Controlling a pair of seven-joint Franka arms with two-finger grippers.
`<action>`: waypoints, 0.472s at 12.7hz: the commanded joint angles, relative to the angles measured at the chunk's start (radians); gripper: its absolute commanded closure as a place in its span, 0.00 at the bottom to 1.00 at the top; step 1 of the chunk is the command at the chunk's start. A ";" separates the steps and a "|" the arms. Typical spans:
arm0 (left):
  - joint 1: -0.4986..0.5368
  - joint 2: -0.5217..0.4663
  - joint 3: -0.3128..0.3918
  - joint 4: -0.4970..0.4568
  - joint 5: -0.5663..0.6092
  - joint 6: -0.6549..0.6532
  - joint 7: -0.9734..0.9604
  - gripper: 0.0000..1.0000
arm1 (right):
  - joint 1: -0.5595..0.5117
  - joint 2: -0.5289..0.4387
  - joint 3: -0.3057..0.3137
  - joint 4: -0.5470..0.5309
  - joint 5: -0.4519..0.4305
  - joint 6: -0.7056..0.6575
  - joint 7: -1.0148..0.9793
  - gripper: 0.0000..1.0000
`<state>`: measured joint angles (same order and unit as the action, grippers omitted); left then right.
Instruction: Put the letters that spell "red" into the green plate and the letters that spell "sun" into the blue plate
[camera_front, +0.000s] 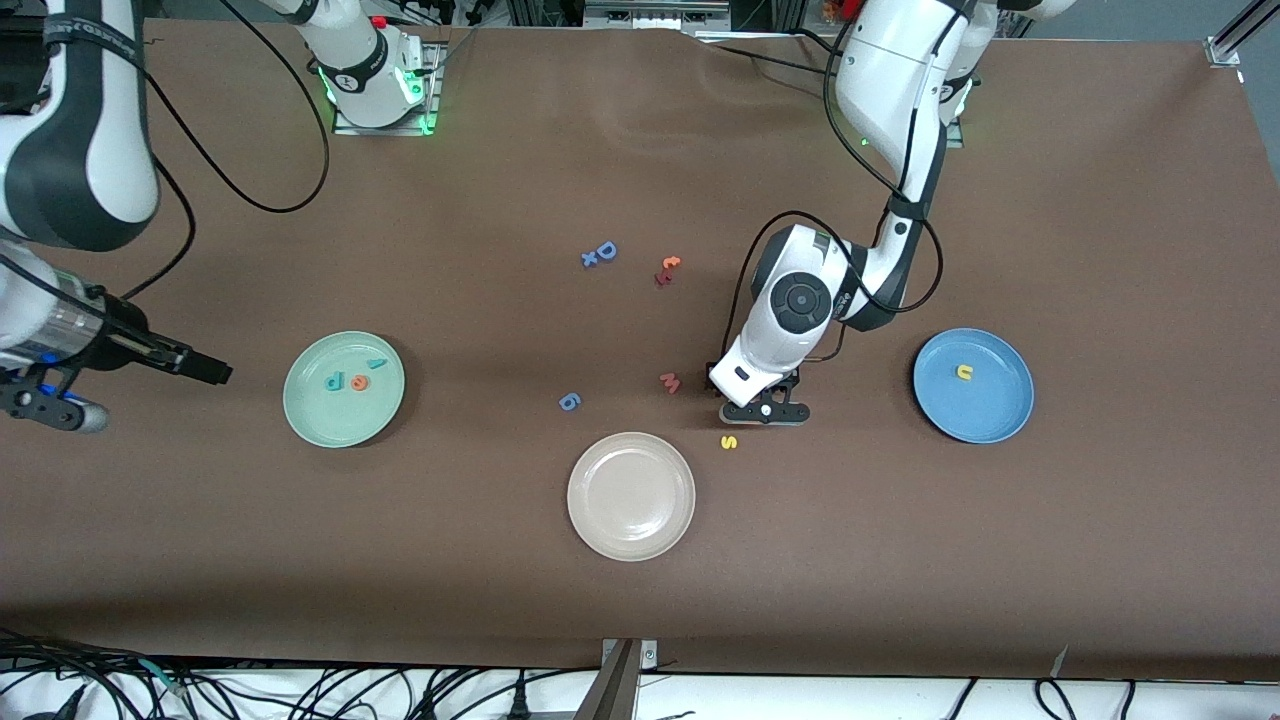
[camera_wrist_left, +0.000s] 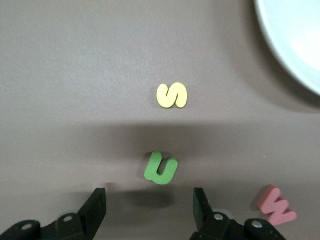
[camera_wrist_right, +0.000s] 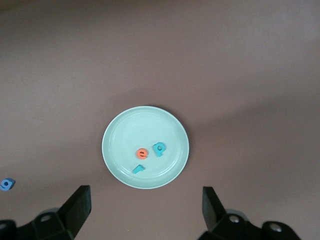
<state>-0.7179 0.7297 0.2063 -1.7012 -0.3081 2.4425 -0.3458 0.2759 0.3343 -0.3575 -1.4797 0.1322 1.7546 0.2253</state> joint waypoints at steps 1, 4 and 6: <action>0.003 0.037 -0.002 0.052 0.014 0.004 0.013 0.20 | 0.000 -0.047 -0.023 -0.001 0.033 -0.024 -0.055 0.01; 0.000 0.040 -0.002 0.060 0.014 0.004 0.007 0.20 | 0.000 -0.069 -0.029 -0.005 0.032 -0.027 -0.067 0.01; 0.002 0.046 -0.002 0.061 0.014 0.006 0.011 0.20 | 0.000 -0.067 -0.029 -0.005 0.032 -0.026 -0.069 0.01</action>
<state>-0.7189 0.7565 0.2040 -1.6658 -0.3081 2.4499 -0.3457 0.2758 0.2775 -0.3840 -1.4785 0.1480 1.7406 0.1785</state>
